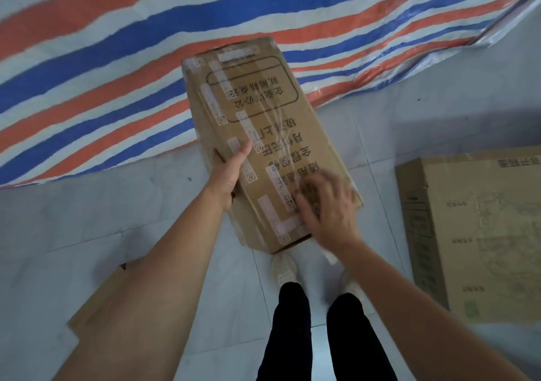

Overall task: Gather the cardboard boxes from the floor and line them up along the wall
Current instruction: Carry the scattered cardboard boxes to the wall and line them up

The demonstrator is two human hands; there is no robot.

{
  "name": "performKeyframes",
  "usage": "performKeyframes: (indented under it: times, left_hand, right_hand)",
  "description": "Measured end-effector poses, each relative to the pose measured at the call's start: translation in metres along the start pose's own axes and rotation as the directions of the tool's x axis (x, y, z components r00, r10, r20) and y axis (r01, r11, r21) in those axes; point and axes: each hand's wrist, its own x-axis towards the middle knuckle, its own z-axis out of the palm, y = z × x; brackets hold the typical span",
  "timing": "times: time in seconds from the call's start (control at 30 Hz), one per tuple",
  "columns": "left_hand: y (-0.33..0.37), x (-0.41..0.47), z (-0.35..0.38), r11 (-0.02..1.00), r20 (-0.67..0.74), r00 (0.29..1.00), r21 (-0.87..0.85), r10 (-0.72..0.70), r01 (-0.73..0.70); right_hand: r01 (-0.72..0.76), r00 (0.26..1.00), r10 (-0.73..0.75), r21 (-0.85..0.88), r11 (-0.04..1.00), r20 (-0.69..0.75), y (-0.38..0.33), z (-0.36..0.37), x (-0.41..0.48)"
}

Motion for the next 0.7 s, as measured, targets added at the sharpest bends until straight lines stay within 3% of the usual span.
performKeyframes:
  times: [0.03,0.1,0.13,0.2,0.27,0.33,0.53,0.7]
  left_hand:
    - [-0.005,-0.002,-0.008,1.000,-0.020,1.000,-0.024,0.014,-0.014]
    - [-0.017,-0.008,-0.024,0.995,-0.097,0.995,-0.089,0.030,-0.039]
    - [-0.026,-0.011,-0.033,0.992,-0.136,0.990,-0.116,0.029,-0.045]
    - [-0.040,-0.018,-0.047,0.982,-0.135,0.991,-0.190,-0.025,-0.001]
    - [-0.049,-0.026,-0.060,0.970,-0.090,0.992,-0.237,-0.085,0.062]
    - [-0.047,-0.040,-0.072,0.967,-0.052,0.995,-0.247,-0.082,0.067]
    - [-0.036,-0.128,-0.110,0.929,-0.106,0.994,-0.369,-0.018,-0.022]
    - [-0.031,-0.244,-0.154,0.831,-0.280,0.959,-0.544,-0.051,-0.115]
  right_hand:
    - [-0.192,0.980,0.195,-0.054,0.980,0.040,0.009,-0.004,0.009]
    - [-0.507,0.836,0.498,-0.022,0.862,0.230,0.021,-0.012,0.024]
    - [-0.593,0.762,0.532,0.067,0.803,0.369,0.022,-0.012,0.028]
    - [-0.666,0.671,0.442,0.222,0.712,0.595,0.018,-0.007,0.031]
    - [-0.630,0.673,0.363,0.243,0.738,0.644,0.004,-0.001,0.029]
    - [-0.557,0.724,0.324,0.239,0.795,0.610,-0.010,0.003,0.025]
    - [-0.273,0.840,0.099,0.259,0.926,0.533,-0.086,-0.027,0.011]
    - [0.038,0.793,-0.186,0.259,0.965,0.580,-0.190,-0.074,-0.008]
